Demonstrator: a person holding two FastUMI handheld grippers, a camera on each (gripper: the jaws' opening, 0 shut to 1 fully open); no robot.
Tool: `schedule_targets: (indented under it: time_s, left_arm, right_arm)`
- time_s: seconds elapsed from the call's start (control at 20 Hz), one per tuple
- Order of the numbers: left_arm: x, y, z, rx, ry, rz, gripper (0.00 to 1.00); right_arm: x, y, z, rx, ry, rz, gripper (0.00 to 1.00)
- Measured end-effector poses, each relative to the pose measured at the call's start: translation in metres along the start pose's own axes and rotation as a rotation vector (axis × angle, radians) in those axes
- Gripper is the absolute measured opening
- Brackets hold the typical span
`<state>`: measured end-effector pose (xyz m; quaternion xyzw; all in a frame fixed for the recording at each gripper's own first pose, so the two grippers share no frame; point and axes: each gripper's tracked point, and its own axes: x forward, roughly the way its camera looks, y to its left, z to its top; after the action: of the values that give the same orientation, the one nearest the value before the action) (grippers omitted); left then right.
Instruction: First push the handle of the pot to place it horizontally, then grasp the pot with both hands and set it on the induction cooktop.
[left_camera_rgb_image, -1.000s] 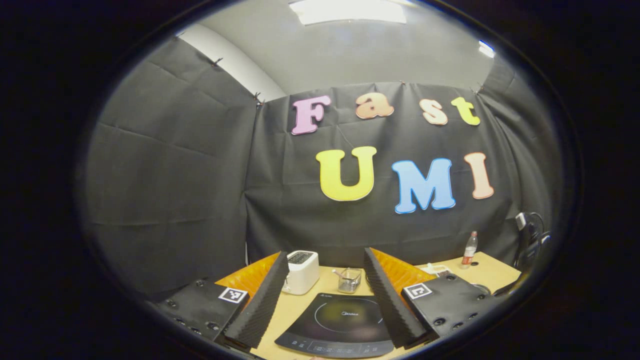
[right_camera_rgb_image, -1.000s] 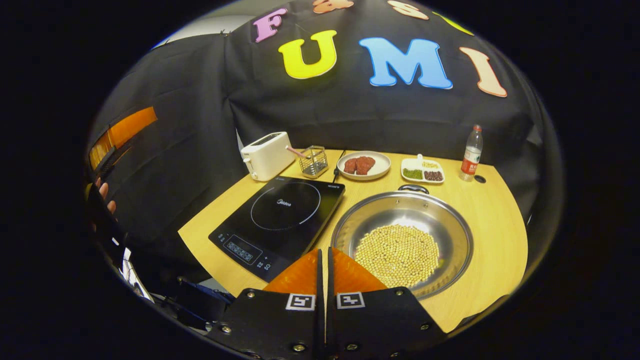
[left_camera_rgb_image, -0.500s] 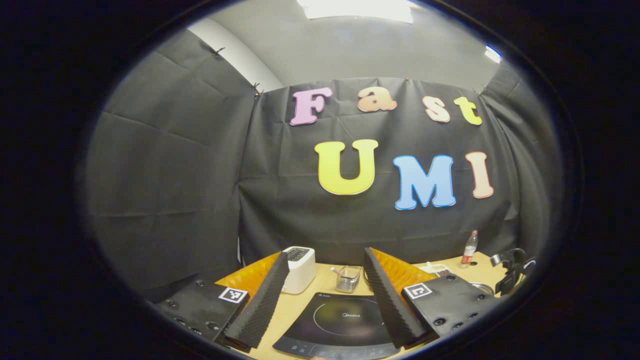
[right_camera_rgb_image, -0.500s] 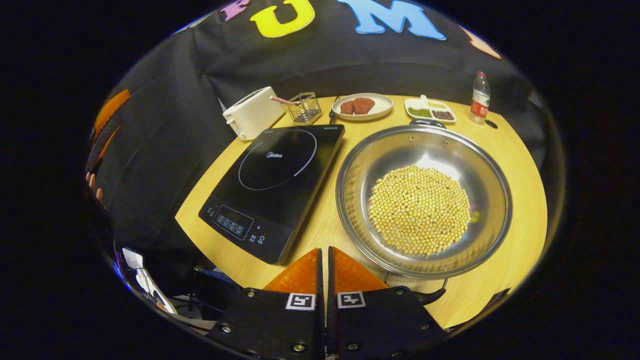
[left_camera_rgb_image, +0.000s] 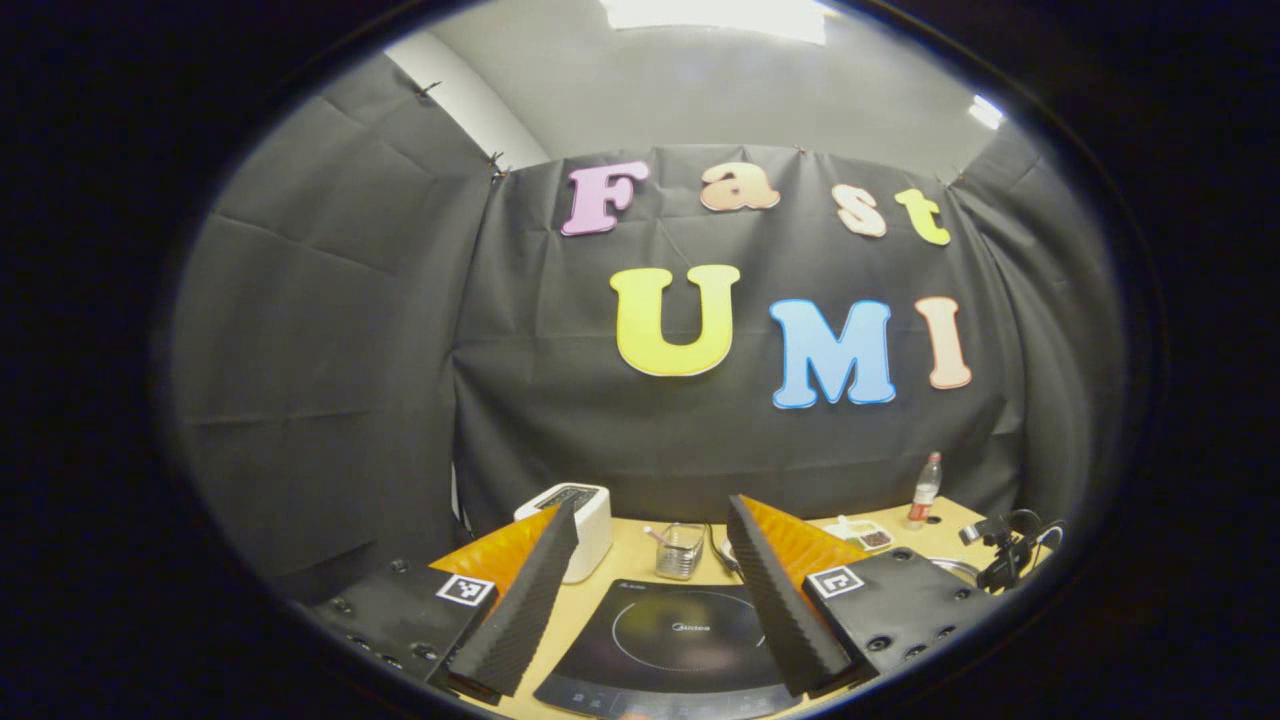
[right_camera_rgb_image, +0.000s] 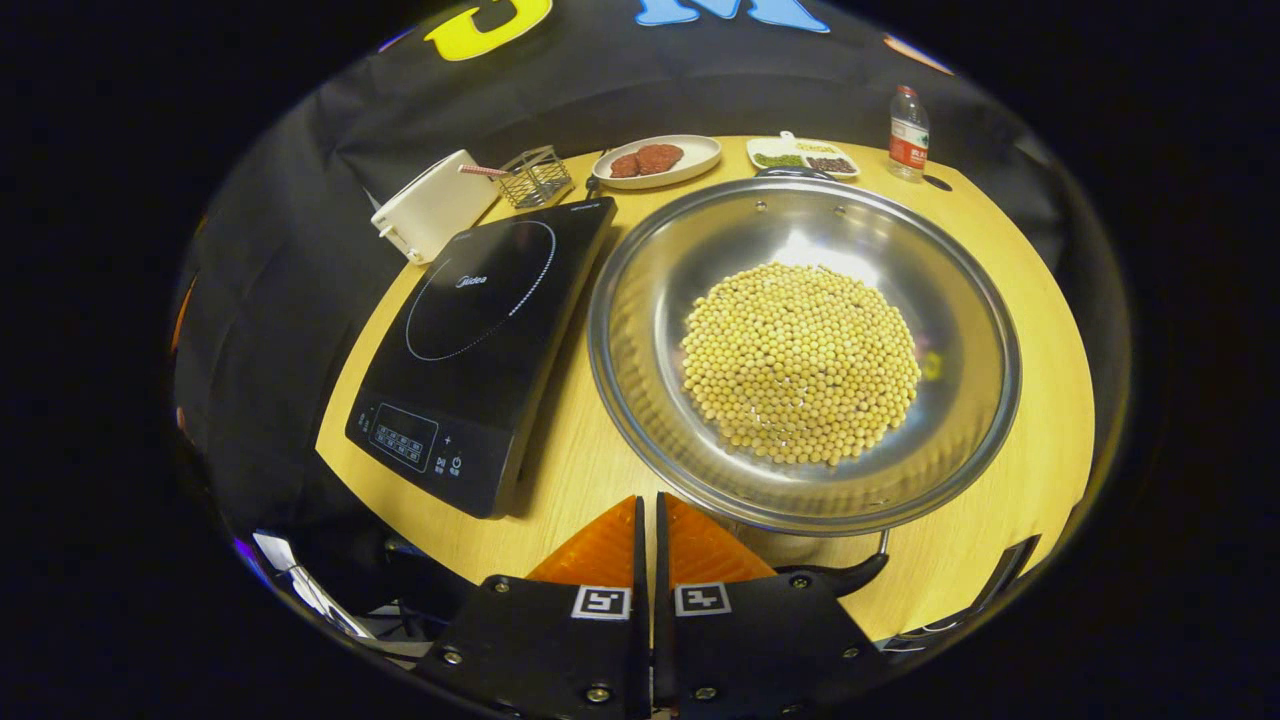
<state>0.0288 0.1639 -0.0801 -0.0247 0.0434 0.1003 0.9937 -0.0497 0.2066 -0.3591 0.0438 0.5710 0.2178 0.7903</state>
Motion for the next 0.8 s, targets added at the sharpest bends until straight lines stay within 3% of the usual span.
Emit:
schedule_targets:
  time_s: [0.15, 0.8]
  left_arm:
    - [0.005, -0.017, -0.005, -0.004, 0.022, -0.014, 1.00]
    - [0.015, -0.110, 0.011, 0.009, 0.002, -0.063, 1.00]
  right_arm:
    - [-0.003, -0.007, -0.001, 0.040, 0.006, 0.014, 0.01]
    - [-0.017, -0.052, -0.013, 0.016, 0.042, 0.027, 0.01]
